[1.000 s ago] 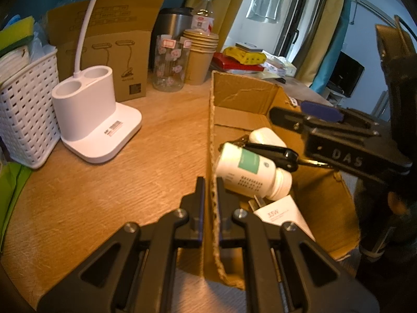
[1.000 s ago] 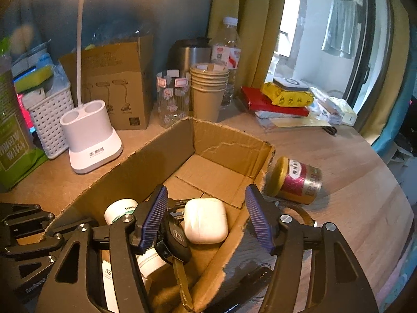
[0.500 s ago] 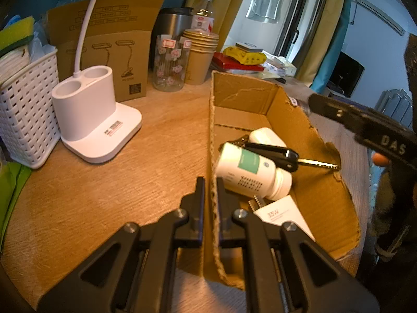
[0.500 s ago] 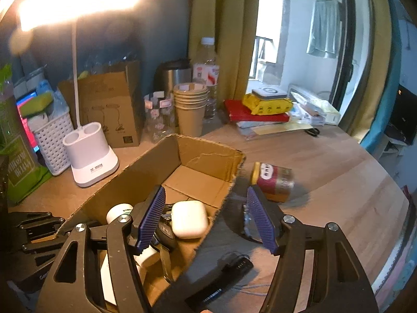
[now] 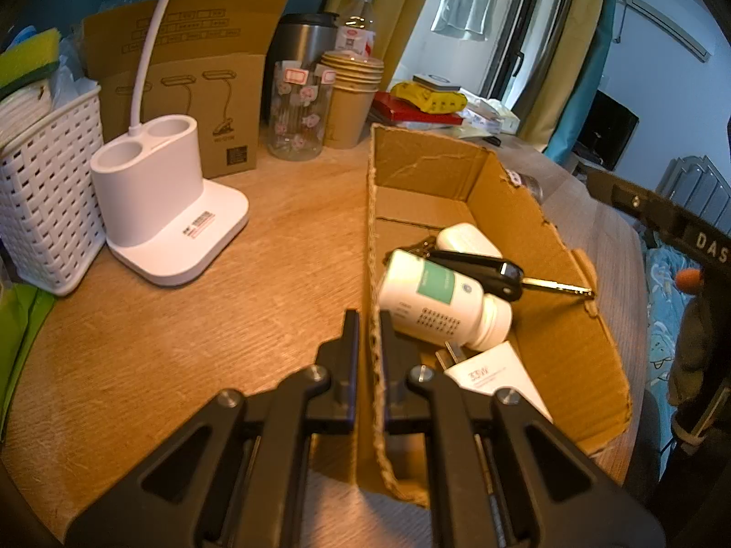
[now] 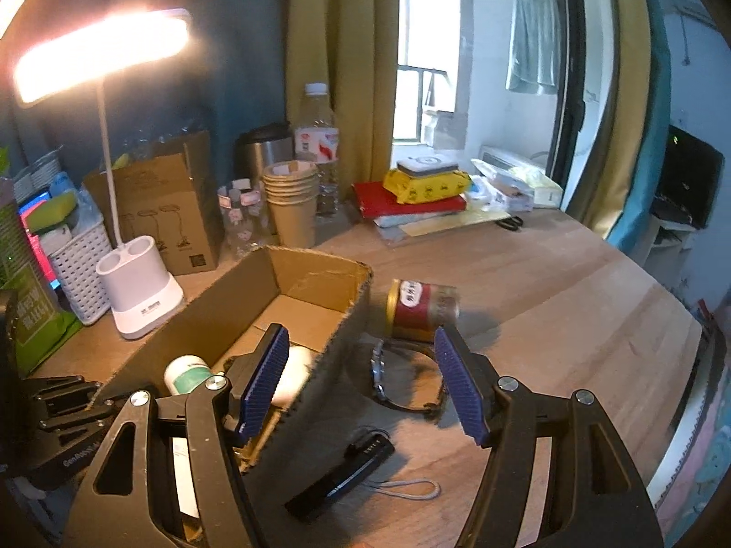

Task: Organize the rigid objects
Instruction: 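Move the right gripper back to the black-strap wristwatch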

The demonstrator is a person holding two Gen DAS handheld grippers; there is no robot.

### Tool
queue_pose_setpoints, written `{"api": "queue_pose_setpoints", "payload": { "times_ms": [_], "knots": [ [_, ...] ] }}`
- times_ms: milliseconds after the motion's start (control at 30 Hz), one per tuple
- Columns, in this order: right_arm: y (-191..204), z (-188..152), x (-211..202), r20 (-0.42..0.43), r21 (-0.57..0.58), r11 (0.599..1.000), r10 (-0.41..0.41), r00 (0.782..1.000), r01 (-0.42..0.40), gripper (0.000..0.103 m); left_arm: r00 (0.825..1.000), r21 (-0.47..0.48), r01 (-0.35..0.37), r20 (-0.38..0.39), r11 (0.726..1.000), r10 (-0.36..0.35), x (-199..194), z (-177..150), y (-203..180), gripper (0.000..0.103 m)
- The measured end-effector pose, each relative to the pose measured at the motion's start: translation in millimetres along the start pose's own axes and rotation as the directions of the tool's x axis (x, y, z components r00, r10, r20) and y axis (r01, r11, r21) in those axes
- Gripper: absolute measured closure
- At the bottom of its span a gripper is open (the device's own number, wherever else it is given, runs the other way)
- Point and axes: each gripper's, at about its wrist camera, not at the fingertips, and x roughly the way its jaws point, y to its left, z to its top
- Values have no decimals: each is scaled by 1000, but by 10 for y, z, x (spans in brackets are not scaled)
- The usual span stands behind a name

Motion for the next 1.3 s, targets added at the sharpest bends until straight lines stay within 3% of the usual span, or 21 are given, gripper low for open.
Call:
{"api": "queue_pose_setpoints", "payload": {
  "times_ms": [567, 1300],
  "knots": [
    [-32, -111, 56, -32, 0, 1000, -7, 999, 7, 33, 1000, 0, 0, 0, 1000, 0, 1, 0, 0, 95],
    [-50, -342, 329, -149, -10, 1000, -22, 989, 20, 33, 1000, 0, 0, 0, 1000, 0, 0, 1, 0, 95]
  ]
}}
